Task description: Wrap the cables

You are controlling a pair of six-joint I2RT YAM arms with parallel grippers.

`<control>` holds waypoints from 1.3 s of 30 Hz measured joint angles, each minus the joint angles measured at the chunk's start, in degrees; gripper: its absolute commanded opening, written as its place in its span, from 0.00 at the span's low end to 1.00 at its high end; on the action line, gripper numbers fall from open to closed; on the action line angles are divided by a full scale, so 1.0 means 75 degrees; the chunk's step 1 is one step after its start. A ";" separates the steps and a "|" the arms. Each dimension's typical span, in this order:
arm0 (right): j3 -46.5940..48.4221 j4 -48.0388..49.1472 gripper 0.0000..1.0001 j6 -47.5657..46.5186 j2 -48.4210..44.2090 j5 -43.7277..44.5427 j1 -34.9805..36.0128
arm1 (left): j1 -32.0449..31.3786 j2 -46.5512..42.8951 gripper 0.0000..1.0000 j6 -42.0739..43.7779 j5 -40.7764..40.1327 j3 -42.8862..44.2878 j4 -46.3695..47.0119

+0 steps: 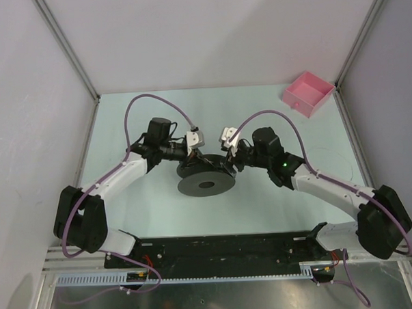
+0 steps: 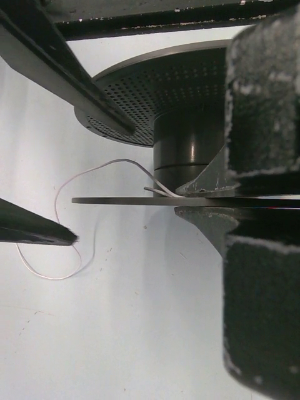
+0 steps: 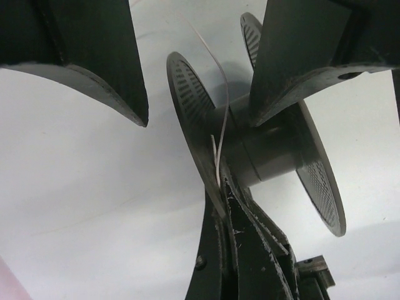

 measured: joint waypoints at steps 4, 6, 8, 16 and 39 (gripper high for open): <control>0.0044 0.0163 0.69 -0.0099 0.0452 -0.0510 -0.0070 | -0.0015 -0.0017 0.00 0.0271 0.0140 0.0000 -0.0052; 0.0082 0.0248 0.65 -0.0201 0.0621 -0.0743 -0.0102 | -0.0038 -0.0061 0.00 0.0463 0.0160 -0.0003 -0.0119; 0.0119 0.0306 0.59 -0.0265 0.0784 -0.0933 -0.0102 | -0.0055 -0.0140 0.00 0.0659 0.0160 -0.0023 -0.0178; 0.0248 0.0344 0.27 -0.0577 0.1367 -0.1501 -0.0096 | -0.0087 -0.0347 0.00 0.1119 0.0099 -0.0114 -0.0224; 0.0326 0.0268 0.00 -0.0924 0.1469 -0.1647 -0.0102 | -0.0283 -0.0449 0.24 0.1317 0.0020 -0.0187 -0.0076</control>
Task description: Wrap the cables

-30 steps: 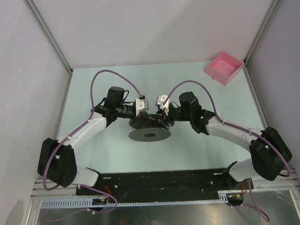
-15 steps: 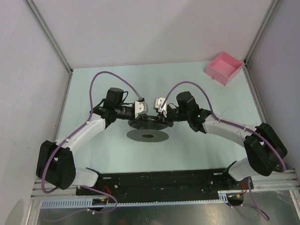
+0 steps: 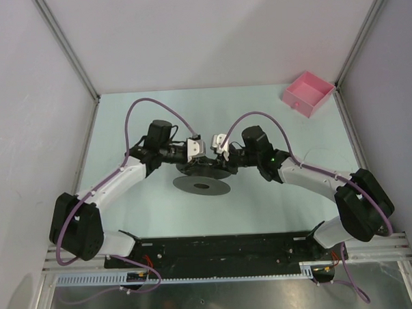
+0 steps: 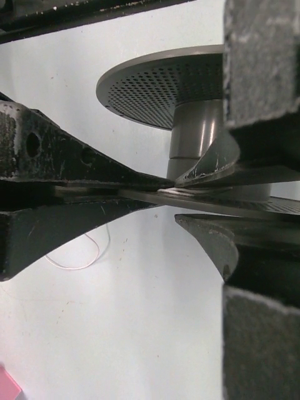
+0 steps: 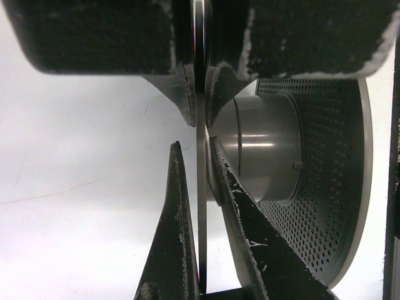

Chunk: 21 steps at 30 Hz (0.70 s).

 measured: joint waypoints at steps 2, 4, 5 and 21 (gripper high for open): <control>0.0000 0.0003 0.00 -0.0006 0.0000 0.0003 0.0000 | -0.0003 0.0000 0.17 0.0009 -0.0038 0.0000 0.0041; 0.0000 0.0003 0.00 -0.0023 0.0000 0.0020 0.0000 | -0.0009 0.0000 0.09 0.0012 -0.0044 0.0000 0.0035; 0.0003 0.0006 0.00 -0.0050 0.0000 0.0026 0.0000 | -0.0015 0.0000 0.05 0.0017 -0.0041 0.0000 0.0020; 0.0172 -0.0207 0.00 -0.0417 0.0073 -0.0015 -0.0017 | -0.0178 0.0140 0.03 0.0370 -0.0580 0.0356 -0.0615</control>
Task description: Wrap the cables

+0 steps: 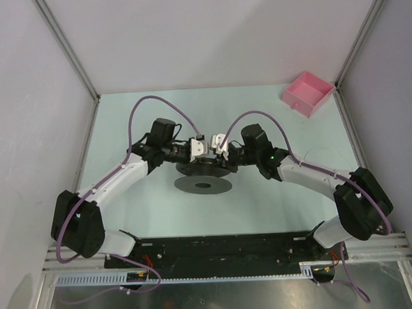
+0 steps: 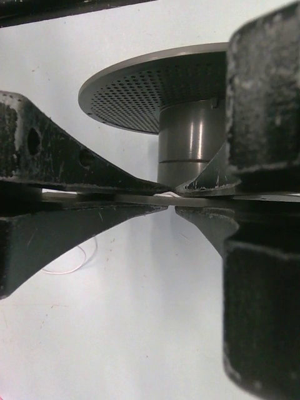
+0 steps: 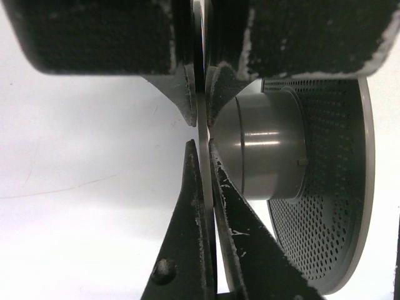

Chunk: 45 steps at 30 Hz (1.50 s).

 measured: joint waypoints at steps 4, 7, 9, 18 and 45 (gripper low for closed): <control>0.0044 -0.0029 0.00 -0.0163 0.0029 -0.0055 -0.0026 | -0.0003 0.0093 0.00 0.0070 -0.0012 0.0178 -0.0300; 0.0052 -0.0061 0.00 -0.0245 0.0029 -0.0079 -0.0026 | -0.0009 0.0096 0.00 0.0111 -0.0012 0.0198 -0.0356; 0.0061 -0.0082 0.00 -0.0277 0.0029 -0.0085 -0.0026 | -0.0009 0.0102 0.00 0.0102 -0.0012 0.0221 -0.0382; 0.0117 -0.0099 0.63 -0.0213 0.0029 -0.0041 -0.0093 | -0.0029 0.0207 0.00 -0.0472 -0.0119 0.0460 -0.0554; 0.0475 -0.3002 0.98 -0.0379 -0.0125 -0.0128 -0.4232 | 0.1067 -0.0239 0.00 -0.5167 -0.1364 0.3564 -0.0863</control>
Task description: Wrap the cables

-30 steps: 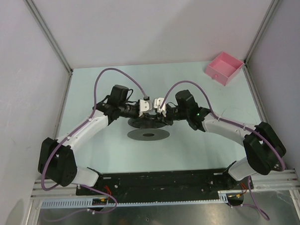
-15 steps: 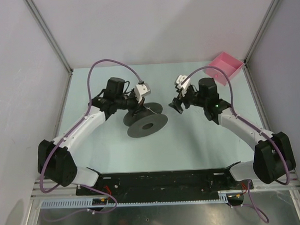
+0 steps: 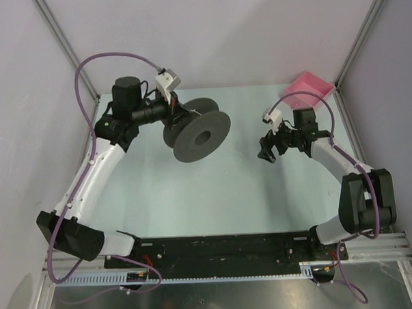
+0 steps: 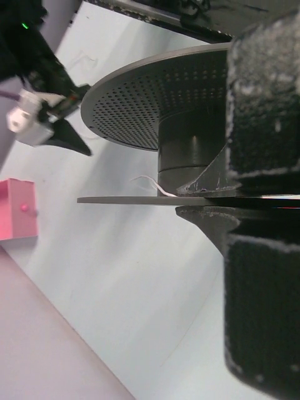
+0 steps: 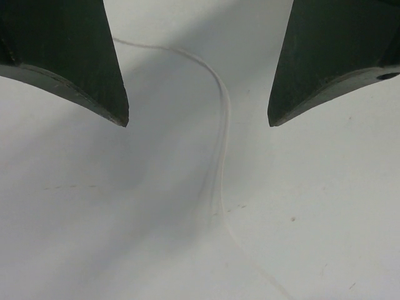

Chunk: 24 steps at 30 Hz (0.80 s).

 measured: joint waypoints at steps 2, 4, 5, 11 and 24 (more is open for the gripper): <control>0.0012 -0.0146 0.99 -0.0064 0.0271 -0.0195 0.0055 | 0.0012 0.0000 0.00 -0.0195 0.0047 0.0251 -0.0012; 0.0012 -0.0221 0.99 -0.0105 0.0490 -0.0388 0.0146 | 0.0012 0.0000 0.00 -0.0347 0.0096 0.0475 -0.0023; 0.0015 -0.0221 0.98 -0.0122 0.0589 -0.0487 0.0201 | 0.0012 0.0000 0.00 -0.0443 0.0172 0.0662 -0.0032; 0.0079 0.0242 0.94 -0.0178 0.1271 -0.0956 0.0586 | 0.0012 0.0000 0.00 -0.0816 0.0259 0.1352 -0.0055; 0.0466 0.1107 0.67 0.0411 0.2072 -0.1128 0.1565 | 0.0012 0.0082 0.00 -0.1614 0.0184 0.2087 -0.0067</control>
